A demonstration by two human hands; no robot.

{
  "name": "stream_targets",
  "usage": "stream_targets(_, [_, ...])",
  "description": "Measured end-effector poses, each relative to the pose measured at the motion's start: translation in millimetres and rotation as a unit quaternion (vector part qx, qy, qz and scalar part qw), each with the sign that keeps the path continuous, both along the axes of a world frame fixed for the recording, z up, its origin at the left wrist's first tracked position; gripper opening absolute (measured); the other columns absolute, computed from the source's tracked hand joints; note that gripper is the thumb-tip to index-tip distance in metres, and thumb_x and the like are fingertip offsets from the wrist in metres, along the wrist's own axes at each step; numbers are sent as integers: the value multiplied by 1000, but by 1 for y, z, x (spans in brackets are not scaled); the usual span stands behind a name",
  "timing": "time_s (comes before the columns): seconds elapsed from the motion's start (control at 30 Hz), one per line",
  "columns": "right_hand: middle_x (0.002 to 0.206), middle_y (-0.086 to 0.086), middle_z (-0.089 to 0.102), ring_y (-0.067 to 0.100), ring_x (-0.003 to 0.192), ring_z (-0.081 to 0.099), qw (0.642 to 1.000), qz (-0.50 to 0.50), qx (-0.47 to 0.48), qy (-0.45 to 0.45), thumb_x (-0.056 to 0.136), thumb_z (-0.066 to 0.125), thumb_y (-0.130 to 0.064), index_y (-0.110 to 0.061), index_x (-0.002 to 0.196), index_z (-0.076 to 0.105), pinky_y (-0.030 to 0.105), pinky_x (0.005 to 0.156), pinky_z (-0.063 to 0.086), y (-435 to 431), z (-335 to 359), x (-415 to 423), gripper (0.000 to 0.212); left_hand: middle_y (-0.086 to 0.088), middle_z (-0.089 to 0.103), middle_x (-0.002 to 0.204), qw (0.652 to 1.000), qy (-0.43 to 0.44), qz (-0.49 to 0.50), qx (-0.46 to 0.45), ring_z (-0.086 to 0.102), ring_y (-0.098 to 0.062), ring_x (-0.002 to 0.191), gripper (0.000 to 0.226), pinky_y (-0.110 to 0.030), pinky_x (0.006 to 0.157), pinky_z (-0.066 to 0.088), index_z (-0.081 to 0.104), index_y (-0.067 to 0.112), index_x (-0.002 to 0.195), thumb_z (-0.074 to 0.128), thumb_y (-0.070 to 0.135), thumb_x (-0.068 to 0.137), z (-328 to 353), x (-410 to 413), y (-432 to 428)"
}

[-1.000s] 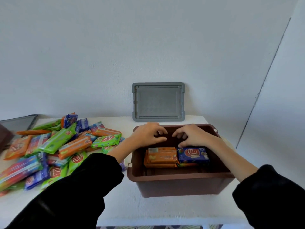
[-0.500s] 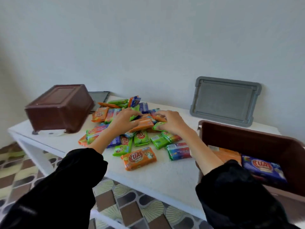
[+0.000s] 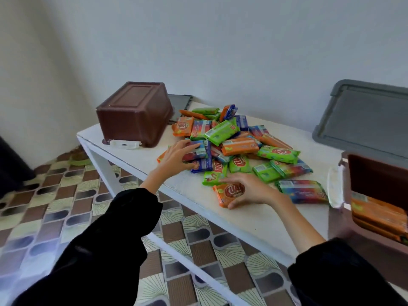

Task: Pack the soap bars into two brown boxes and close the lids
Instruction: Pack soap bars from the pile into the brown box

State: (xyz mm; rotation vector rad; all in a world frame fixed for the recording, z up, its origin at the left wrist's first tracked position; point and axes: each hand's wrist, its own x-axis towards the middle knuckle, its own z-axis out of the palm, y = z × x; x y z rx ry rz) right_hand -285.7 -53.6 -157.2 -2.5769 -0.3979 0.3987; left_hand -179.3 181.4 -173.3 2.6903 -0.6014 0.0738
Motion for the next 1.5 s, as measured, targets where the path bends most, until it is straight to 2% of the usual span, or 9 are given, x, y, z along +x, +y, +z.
stream_targets(0.13, [148,0,34,19,136,31,998,35,-55,8,68,80,-25,-37,137,40,32,109,26,-4,-3,2,80,-9,36,144,999,8,-22,27,35,-28,131,61,-43,109,28,37,29,140,63,31,85,7,11,2])
stream_targets(0.43, [137,-3,49,16,124,45,996,38,-61,-48,70,78,-30,-35,133,47,24,96,34,-7,5,-1,70,-6,55,117,999,0,-29,-31,48,-21,109,61,-27,86,36,56,25,127,78,30,70,29,8,-1])
stream_targets(0.53, [135,0,51,18,121,48,996,16,-33,-80,72,76,-32,-32,134,46,27,97,39,-10,20,-3,69,-6,57,118,996,-33,-40,-68,49,-21,110,58,-24,84,30,58,24,125,78,29,70,53,-1,-12])
stream_targets(0.73, [135,-1,52,17,122,47,981,-54,-7,-185,68,79,-27,-30,134,47,29,102,38,-38,85,-18,74,-1,59,114,991,-60,-106,-63,54,-19,102,58,-35,89,43,56,40,122,78,39,68,111,-12,-41])
stream_targets(0.93, [120,1,61,15,111,55,960,-157,-13,-233,63,83,-25,-27,129,54,27,94,41,-115,128,-59,72,1,58,111,976,-59,-204,-52,53,-15,101,58,-30,89,42,58,37,121,77,43,66,144,-36,-109])
stream_targets(1.03, [118,0,60,15,110,54,951,-214,-20,-224,65,82,-24,-27,129,53,30,92,42,-159,136,-91,70,2,60,108,961,-65,-263,-50,55,-15,99,62,-32,88,43,60,37,119,77,52,62,151,-51,-156])
stream_targets(1.2, [118,3,59,19,109,54,938,-292,-35,-186,67,81,-19,-30,130,51,36,93,45,-227,132,-145,71,0,60,106,929,-58,-366,-17,56,-16,95,57,-31,86,44,58,35,121,76,43,68,148,-82,-248])
stream_targets(1.4, [125,3,57,10,101,50,938,-327,-57,-99,68,80,-20,-27,131,51,21,79,40,-286,100,-174,69,-4,59,103,895,-28,-437,84,52,-17,91,60,-29,77,40,52,30,130,69,47,75,119,-121,-344])
stream_targets(1.5, [126,0,58,10,106,52,943,-318,-74,-58,65,82,-22,-27,130,52,21,81,42,-302,82,-176,71,-4,58,116,885,-13,-448,127,50,-15,99,62,-26,82,38,49,29,133,69,44,76,100,-134,-370])
